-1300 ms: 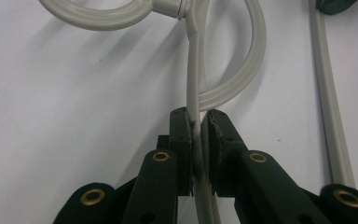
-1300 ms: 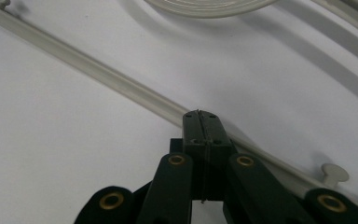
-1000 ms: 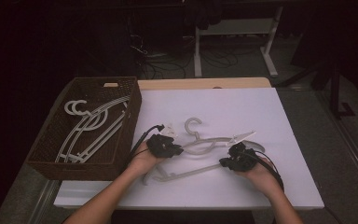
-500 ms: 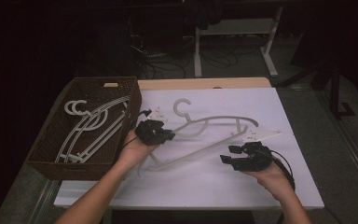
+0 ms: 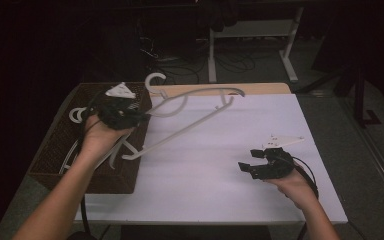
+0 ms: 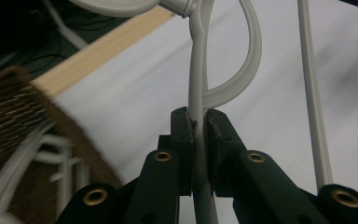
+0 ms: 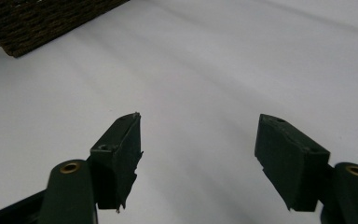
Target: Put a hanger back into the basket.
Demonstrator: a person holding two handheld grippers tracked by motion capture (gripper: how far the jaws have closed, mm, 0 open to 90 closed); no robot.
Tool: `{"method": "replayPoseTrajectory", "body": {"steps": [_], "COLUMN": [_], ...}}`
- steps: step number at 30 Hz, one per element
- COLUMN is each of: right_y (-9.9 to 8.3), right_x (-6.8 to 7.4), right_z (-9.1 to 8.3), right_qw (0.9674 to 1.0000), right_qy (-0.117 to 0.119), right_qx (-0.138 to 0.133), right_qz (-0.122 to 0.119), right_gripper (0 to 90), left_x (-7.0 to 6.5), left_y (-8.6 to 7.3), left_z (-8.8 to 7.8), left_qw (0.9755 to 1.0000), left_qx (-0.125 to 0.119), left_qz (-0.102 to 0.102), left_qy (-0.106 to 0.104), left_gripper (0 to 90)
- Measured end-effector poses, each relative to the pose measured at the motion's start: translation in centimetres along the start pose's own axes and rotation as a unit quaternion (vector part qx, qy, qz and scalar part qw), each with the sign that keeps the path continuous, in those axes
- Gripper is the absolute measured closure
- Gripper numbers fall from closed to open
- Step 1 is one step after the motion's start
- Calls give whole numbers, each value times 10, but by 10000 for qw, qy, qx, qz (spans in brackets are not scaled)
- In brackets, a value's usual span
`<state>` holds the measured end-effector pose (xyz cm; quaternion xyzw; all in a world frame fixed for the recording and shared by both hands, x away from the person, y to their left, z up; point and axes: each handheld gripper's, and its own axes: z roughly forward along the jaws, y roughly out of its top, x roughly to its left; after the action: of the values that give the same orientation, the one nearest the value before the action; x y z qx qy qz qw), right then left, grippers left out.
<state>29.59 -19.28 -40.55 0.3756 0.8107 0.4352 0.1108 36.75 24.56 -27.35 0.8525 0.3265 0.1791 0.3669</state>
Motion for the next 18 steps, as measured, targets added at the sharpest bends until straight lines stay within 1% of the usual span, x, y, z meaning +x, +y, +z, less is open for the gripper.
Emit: {"method": "replayPoseTrajectory", "body": {"steps": [3,6,8,10,12,13,15,18], "right_y": [2,5,6,6,6,6,6,6], "right_x": [-1,-2,-2,-2,-3,-3,-3,-4], "right_z": [0,0,1,2,4,5,6,6], "right_qw": [10000,10000,9999,9999,9999,9999,9998,9998], "right_qy": [-46,-75,-97,-111,-119,-127,-137,-159], "right_qx": [9,-1,-1,37,77,91,100,119], "right_qz": [24,37,56,56,50,46,42,64], "right_gripper": [285,266,259,259,259,259,259,259], "left_x": [23,46,62,76,90,97,109,124], "left_y": [-10,-21,-30,-40,-51,-57,-69,-87], "left_z": [-19,-37,-48,-57,-64,-68,-72,-77], "left_qw": [9996,9983,9971,9957,9937,9929,9909,9879], "left_qx": [-6,-14,-43,-88,-68,-58,-14,91], "left_qz": [-145,-288,-433,-535,-685,-713,-822,-954], "left_qy": [238,502,618,756,883,946,1064,1216], "left_gripper": [823,822,822,822,822,822,822,822]}}
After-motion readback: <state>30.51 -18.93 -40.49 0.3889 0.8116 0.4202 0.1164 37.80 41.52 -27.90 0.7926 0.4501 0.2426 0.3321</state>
